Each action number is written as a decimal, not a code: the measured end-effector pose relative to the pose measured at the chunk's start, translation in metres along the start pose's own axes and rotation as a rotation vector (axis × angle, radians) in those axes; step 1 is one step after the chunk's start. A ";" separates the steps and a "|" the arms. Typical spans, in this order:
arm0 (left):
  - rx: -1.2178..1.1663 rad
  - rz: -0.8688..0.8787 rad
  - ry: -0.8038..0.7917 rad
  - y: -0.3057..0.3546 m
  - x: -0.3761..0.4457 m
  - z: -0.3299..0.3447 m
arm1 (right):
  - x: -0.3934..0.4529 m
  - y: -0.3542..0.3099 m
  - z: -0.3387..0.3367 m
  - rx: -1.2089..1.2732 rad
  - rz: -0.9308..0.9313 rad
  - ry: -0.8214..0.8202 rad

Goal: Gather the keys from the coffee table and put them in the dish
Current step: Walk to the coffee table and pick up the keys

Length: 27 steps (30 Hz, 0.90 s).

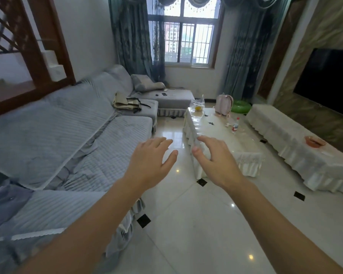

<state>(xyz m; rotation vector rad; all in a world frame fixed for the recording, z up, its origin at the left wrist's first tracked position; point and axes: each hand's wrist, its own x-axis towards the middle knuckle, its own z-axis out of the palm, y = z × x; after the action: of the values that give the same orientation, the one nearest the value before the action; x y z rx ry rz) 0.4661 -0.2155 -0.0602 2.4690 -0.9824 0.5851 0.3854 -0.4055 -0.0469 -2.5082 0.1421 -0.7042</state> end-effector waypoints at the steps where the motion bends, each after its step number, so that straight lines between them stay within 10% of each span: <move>1: -0.005 -0.015 -0.022 -0.013 0.012 0.008 | 0.015 0.003 0.009 -0.032 -0.006 -0.013; 27: 0.036 -0.024 -0.161 -0.144 0.262 0.147 | 0.276 0.121 0.110 0.032 0.137 -0.041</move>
<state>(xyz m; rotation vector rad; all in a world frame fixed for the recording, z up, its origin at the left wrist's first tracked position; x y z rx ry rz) 0.7753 -0.3379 -0.0771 2.5892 -1.0083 0.4044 0.6836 -0.5234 -0.0634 -2.4540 0.2830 -0.5942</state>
